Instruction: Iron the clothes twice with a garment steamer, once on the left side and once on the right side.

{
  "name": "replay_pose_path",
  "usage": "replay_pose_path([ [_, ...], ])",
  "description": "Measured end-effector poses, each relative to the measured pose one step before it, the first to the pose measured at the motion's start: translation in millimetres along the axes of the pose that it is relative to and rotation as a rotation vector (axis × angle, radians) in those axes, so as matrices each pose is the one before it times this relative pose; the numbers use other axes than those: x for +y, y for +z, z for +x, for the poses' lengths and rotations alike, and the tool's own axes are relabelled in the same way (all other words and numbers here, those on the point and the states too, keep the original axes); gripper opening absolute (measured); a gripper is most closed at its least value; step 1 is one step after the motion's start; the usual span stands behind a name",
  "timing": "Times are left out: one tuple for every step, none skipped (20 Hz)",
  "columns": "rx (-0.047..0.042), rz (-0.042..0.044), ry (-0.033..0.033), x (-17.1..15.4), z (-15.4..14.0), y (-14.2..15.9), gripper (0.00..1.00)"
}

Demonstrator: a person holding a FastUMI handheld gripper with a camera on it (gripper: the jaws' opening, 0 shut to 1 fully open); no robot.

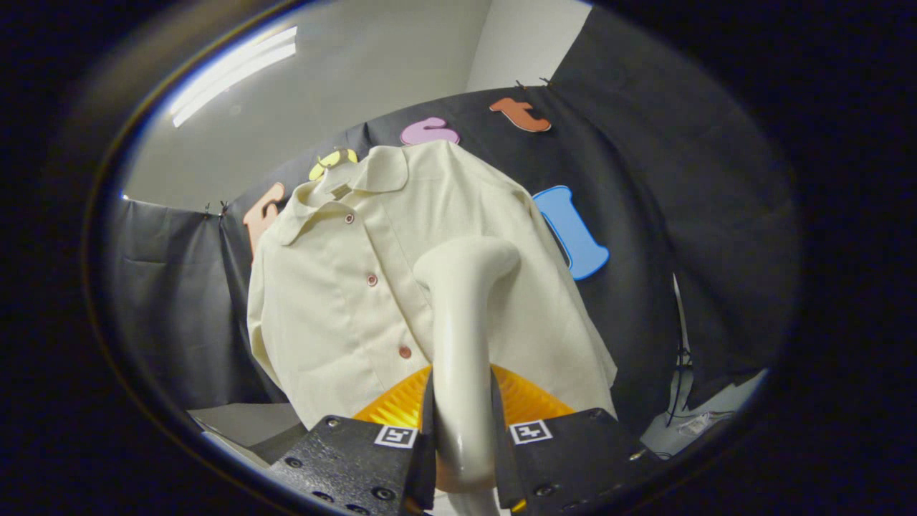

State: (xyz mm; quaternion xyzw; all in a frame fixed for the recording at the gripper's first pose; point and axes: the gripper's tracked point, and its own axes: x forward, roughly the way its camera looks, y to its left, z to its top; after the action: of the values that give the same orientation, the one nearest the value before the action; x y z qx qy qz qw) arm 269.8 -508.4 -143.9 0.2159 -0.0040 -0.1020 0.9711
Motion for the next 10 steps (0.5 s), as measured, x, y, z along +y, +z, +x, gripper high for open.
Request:
replay_pose_path([
  [0.00569,0.00793,-0.00829,-5.04,-2.71,-8.0,0.32],
  [0.00873,0.01332,-0.0062,-4.37,-3.13,-8.23,0.32],
  [0.0132,0.01577,-0.00483,-3.42,-3.33,-10.76,0.32],
  [0.00889,0.00965,-0.00728,-4.58,-2.79,-8.43,0.32],
  [0.00475,0.00464,-0.00928,-5.39,-2.18,-7.75,0.33],
  [0.01222,0.00582,-0.00763,-5.24,-2.23,-10.41,0.33],
  [0.01297,0.01038,-0.00782,-6.52,-2.43,-9.16,0.33],
  [0.01028,0.01052,-0.00675,-4.87,-3.42,-8.49,0.33],
  [0.00891,0.00719,-0.0054,-4.21,-2.29,-7.83,0.33],
  [0.01528,0.00634,-0.00793,-5.1,-2.29,-11.6,0.33],
])
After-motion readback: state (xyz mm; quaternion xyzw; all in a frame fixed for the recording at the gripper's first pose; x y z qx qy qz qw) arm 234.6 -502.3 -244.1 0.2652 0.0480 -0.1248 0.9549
